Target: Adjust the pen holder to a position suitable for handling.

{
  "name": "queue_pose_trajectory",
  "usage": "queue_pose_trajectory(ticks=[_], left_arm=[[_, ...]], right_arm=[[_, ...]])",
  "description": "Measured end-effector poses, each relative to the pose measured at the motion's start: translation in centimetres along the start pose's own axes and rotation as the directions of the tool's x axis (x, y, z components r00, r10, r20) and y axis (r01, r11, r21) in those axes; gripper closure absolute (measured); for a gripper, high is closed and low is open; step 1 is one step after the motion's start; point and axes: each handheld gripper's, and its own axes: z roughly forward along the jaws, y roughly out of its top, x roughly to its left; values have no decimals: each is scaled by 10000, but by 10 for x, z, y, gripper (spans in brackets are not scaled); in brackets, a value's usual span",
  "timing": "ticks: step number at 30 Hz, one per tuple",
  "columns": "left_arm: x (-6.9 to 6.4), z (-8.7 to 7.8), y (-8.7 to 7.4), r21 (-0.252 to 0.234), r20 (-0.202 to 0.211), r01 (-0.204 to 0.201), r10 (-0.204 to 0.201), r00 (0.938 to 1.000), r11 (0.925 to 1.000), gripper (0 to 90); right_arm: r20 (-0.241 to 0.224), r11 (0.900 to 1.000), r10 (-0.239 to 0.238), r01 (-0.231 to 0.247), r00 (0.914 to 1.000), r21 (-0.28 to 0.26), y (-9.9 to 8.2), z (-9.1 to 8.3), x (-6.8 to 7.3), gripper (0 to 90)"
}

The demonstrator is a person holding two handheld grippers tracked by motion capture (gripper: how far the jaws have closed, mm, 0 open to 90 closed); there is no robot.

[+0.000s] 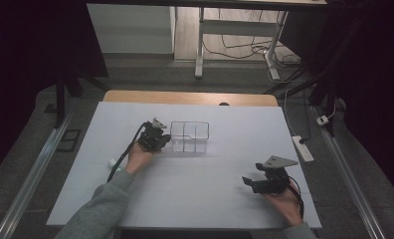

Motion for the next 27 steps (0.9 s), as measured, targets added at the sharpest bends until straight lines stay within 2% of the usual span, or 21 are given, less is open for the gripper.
queue_pose_trajectory(ticks=[11, 16, 22, 25, 27], left_arm=[[-2, 5, 1, 51, 118, 62, -62, 9999, 10000, 883], [0, 3, 1, 15, 320, 50, -51, 9995, 10000, 882], [6, -12, 1, -241, 200, -110, 115, 9997, 9997, 883], [9, -23, 0, -414, 242, -239, 249, 9994, 9989, 881], [11, -30, -1, -486, 457, -435, 457, 9979, 9979, 830]], right_arm=[[-16, 10000, 10, -10, 10000, 42, 0, 0, 0, 214], [-17, 10000, -13, 13, 10000, 17, 0, -1, 0, 213], [23, 10000, -31, 31, 10000, 21, 0, -2, 0, 213], [26, 10000, -11, 11, 10000, 30, 0, -3, -1, 213], [27, 10000, 2, -2, 10000, 19, 0, -3, -1, 213]])
